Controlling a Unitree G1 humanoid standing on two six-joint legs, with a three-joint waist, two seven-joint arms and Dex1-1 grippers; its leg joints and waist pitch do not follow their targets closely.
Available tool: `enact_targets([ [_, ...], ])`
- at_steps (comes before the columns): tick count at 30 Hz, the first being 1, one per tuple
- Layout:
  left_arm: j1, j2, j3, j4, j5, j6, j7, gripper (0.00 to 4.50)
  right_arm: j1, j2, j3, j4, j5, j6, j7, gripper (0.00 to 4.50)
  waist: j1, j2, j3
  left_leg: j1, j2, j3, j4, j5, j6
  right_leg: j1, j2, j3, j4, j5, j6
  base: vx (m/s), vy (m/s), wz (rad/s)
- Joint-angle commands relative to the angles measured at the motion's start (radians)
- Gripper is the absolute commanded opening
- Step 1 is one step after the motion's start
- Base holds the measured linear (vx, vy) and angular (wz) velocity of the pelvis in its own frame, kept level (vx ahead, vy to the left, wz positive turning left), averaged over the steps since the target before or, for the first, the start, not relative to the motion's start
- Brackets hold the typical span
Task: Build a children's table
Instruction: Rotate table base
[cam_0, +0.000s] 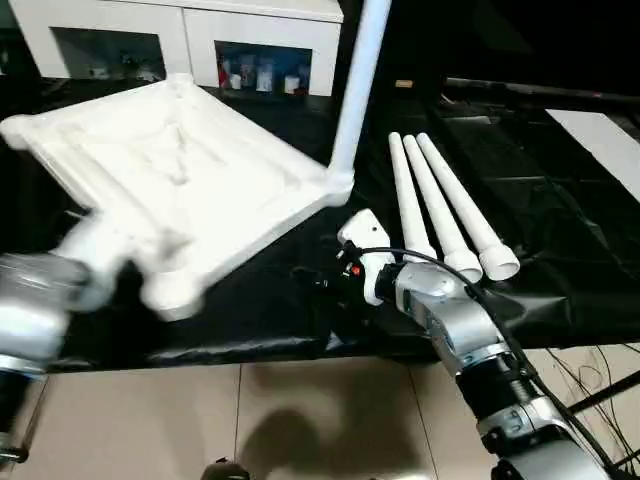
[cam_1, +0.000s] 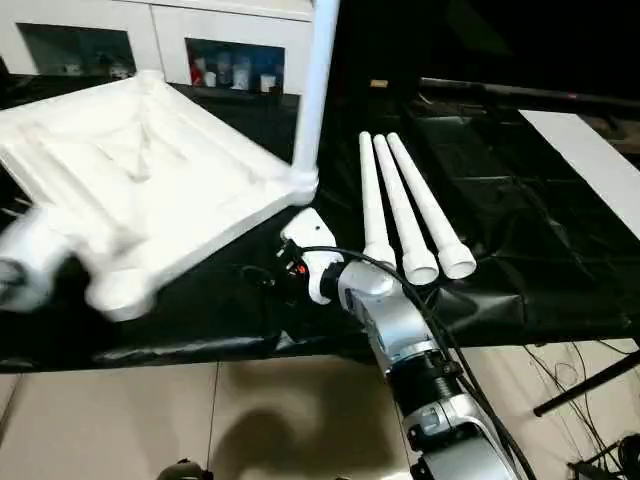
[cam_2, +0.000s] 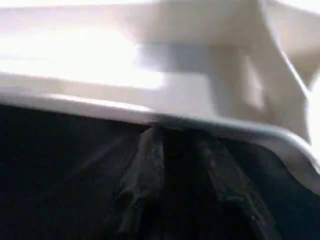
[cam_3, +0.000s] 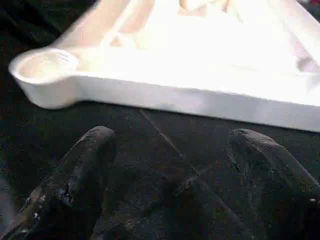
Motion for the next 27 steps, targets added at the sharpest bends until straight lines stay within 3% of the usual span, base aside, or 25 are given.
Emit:
enact_targets([
  [1,-0.025,-0.031,-0.034,0.011,-0.019,-0.031,-0.006,1.04,0.017,-0.024,0.003,-0.037,0.016,-0.002,0.022,3.86,-0.005,0.049,-0.071,0.026,0.003,0.001,-0.073,-0.266,-0.045,0.037,-0.059,0.041,-0.078,-0.085,-0.193,0.0,0.0,0.0],
  [3,-0.049,-0.064,-0.065,0.04,-0.008,-0.066,0.008,1.04,0.031,-0.035,0.002,-0.063,0.017,0.006,0.027,3.86,-0.009,0.062,-0.071,0.023,0.001,-0.001,-0.073,-0.274,-0.047,0.04,-0.058,0.041,-0.081,-0.096,-0.187,0.0,0.0,0.0],
  [4,-0.049,-0.064,-0.065,0.04,-0.008,-0.066,0.008,1.04,0.031,-0.035,0.002,-0.063,0.017,0.006,0.027,3.86,-0.01,0.053,-0.069,0.022,0.002,-0.002,-0.074,-0.281,-0.046,0.042,-0.057,0.04,-0.081,-0.107,-0.187,0.0,0.0,0.0],
  [5,-0.083,-0.118,-0.089,0.073,0.001,-0.091,0.022,1.04,0.045,-0.054,-0.007,-0.097,0.011,0.015,0.017,3.86,-0.012,0.079,-0.071,0.02,-0.001,-0.006,-0.072,-0.284,-0.05,0.043,-0.058,0.041,-0.079,-0.121,-0.184,0.0,0.0,0.0],
  [6,-0.083,-0.118,-0.089,0.073,0.001,-0.091,0.022,1.04,0.045,-0.054,-0.007,-0.097,0.011,0.015,0.017,3.86,-0.014,0.066,-0.071,0.027,0.0,0.002,-0.07,-0.287,-0.043,0.038,-0.054,0.041,-0.092,-0.12,-0.179,0.0,0.0,0.0],
  [7,-0.105,-0.149,-0.096,0.095,0.006,-0.107,0.032,1.04,0.051,-0.062,-0.015,-0.115,0.011,0.02,0.013,3.86,-0.013,0.066,-0.07,0.022,-0.002,-0.001,-0.068,-0.281,-0.039,0.043,-0.055,0.043,-0.085,-0.121,-0.186,0.0,0.0,0.0],
  [8,-0.116,-0.165,-0.096,0.109,0.007,-0.115,0.04,1.04,0.054,-0.066,-0.019,-0.123,0.011,0.023,0.01,3.86,-0.013,0.072,-0.073,0.021,-0.003,0.0,-0.066,-0.274,-0.036,0.043,-0.055,0.043,-0.089,-0.123,-0.182,0.0,0.0,0.0],
  [9,-0.137,-0.188,-0.096,0.136,0.011,-0.132,0.052,1.04,0.06,-0.071,-0.027,-0.14,0.011,0.03,0.007,3.86,-0.014,0.067,-0.073,0.012,-0.006,0.0,-0.065,-0.25,-0.027,0.05,-0.055,0.043,-0.087,-0.122,-0.179,0.0,0.0,0.0],
  [10,-0.166,-0.215,-0.094,0.179,0.015,-0.161,0.071,1.04,0.068,-0.078,-0.036,-0.159,0.011,0.037,0.0,3.86,-0.011,0.096,-0.074,0.013,-0.006,-0.004,-0.063,-0.248,-0.034,0.048,-0.058,0.043,-0.083,-0.124,-0.179,0.0,0.0,0.0],
  [11,-0.217,-0.257,-0.095,0.252,0.022,-0.22,0.1,1.04,0.086,-0.09,-0.049,-0.195,0.008,0.051,-0.014,3.86,-0.015,0.098,-0.072,0.02,-0.008,-0.001,-0.06,-0.272,-0.029,0.042,-0.052,0.042,-0.1,-0.141,-0.167,0.0,0.0,0.0],
  [13,-0.231,-0.267,-0.095,0.272,0.022,-0.238,0.107,1.04,0.091,-0.093,-0.051,-0.206,0.008,0.055,-0.018,3.86,-0.014,0.087,-0.078,0.014,-0.007,-0.005,-0.061,-0.252,-0.028,0.053,-0.055,0.041,-0.09,-0.116,-0.173,0.0,0.0,0.0],
  [14,-0.276,-0.297,-0.084,0.352,0.021,-0.299,0.139,1.04,0.11,-0.1,-0.061,-0.237,0.008,0.068,-0.033,3.86,-0.021,0.11,-0.075,0.012,-0.011,-0.005,-0.058,-0.253,-0.024,0.049,-0.05,0.039,-0.098,-0.099,-0.168,0.0,0.0,0.0],
  [16,-0.31,-0.314,-0.076,0.412,0.022,-0.346,0.168,1.04,0.122,-0.103,-0.067,-0.256,0.007,0.076,-0.046,3.86,-0.025,0.099,-0.082,0.004,-0.016,-0.008,-0.055,-0.229,-0.02,0.063,-0.05,0.038,-0.089,-0.075,-0.175,0.0,0.0,0.0],
  [17,-0.345,-0.322,-0.072,0.479,0.034,-0.4,0.21,1.04,0.135,-0.108,-0.074,-0.277,0.007,0.085,-0.062,3.86,-0.036,0.125,-0.081,0.0,-0.02,-0.009,-0.05,-0.212,-0.012,0.062,-0.049,0.037,-0.089,-0.056,-0.18,0.0,0.0,0.0],
  [18,-0.345,-0.322,-0.072,0.479,0.034,-0.4,0.21,1.04,0.135,-0.108,-0.074,-0.277,0.007,0.085,-0.062,3.86,-0.039,0.118,-0.083,0.001,-0.021,-0.009,-0.048,-0.206,-0.005,0.065,-0.048,0.036,-0.09,-0.059,-0.18,0.0,0.0,0.0],
  [19,-0.367,-0.326,-0.068,0.518,0.041,-0.426,0.24,1.04,0.145,-0.111,-0.078,-0.292,0.007,0.091,-0.071,3.86,-0.043,0.122,-0.083,-0.004,-0.022,-0.01,-0.049,-0.198,-0.005,0.068,-0.048,0.036,-0.087,-0.057,-0.182,0.0,0.0,0.0],
  [20,-0.388,-0.329,-0.064,0.558,0.046,-0.451,0.264,1.04,0.154,-0.113,-0.082,-0.305,0.006,0.097,-0.08,3.86,-0.049,0.129,-0.08,0.0,-0.024,-0.009,-0.048,-0.207,0.0,0.063,-0.044,0.035,-0.097,-0.078,-0.173,0.0,0.0,0.0],
  [21,-0.405,-0.328,-0.061,0.589,0.051,-0.478,0.286,1.04,0.166,-0.115,-0.087,-0.322,0.004,0.101,-0.089,3.86,-0.052,0.132,-0.084,-0.002,-0.023,-0.012,-0.047,-0.202,0.0,0.068,-0.046,0.034,-0.09,-0.067,-0.179,0.0,0.0,0.0],
  [22,-0.414,-0.326,-0.059,0.606,0.054,-0.495,0.298,1.04,0.175,-0.116,-0.09,-0.332,0.002,0.104,-0.095,3.86,-0.056,0.129,-0.083,-0.004,-0.026,-0.012,-0.048,-0.192,0.006,0.069,-0.043,0.035,-0.095,-0.061,-0.176,0.0,0.0,0.0],
  [23,-0.42,-0.327,-0.045,0.61,0.042,-0.512,0.284,1.04,0.186,-0.116,-0.096,-0.349,-0.002,0.111,-0.111,3.86,-0.063,0.133,-0.087,-0.009,-0.028,-0.017,-0.046,-0.165,0.013,0.075,-0.044,0.034,-0.09,-0.027,-0.183,0.0,0.0,0.0],
  [25,-0.413,-0.333,-0.016,0.586,0.012,-0.519,0.267,1.04,0.19,-0.109,-0.109,-0.36,-0.004,0.126,-0.143,3.86,-0.07,0.138,-0.088,-0.008,-0.027,-0.018,-0.045,-0.157,0.022,0.071,-0.045,0.033,-0.089,-0.014,-0.202,0.0,0.0,0.0],
  [26,-0.393,-0.344,0.032,0.534,-0.039,-0.552,0.251,1.04,0.184,-0.092,-0.137,-0.361,-0.022,0.144,-0.214,3.86,-0.073,0.131,-0.09,-0.009,-0.026,-0.017,-0.045,-0.148,0.028,0.072,-0.046,0.033,-0.089,-0.01,-0.215,0.0,0.0,0.0],
  [27,-0.376,-0.355,0.064,0.494,-0.073,-0.56,0.25,1.04,0.18,-0.083,-0.153,-0.357,-0.033,0.148,-0.255,3.86,-0.074,0.136,-0.09,-0.009,-0.022,-0.02,-0.046,-0.14,0.026,0.07,-0.049,0.032,-0.084,-0.003,-0.225,0.0,0.0,0.0],
])
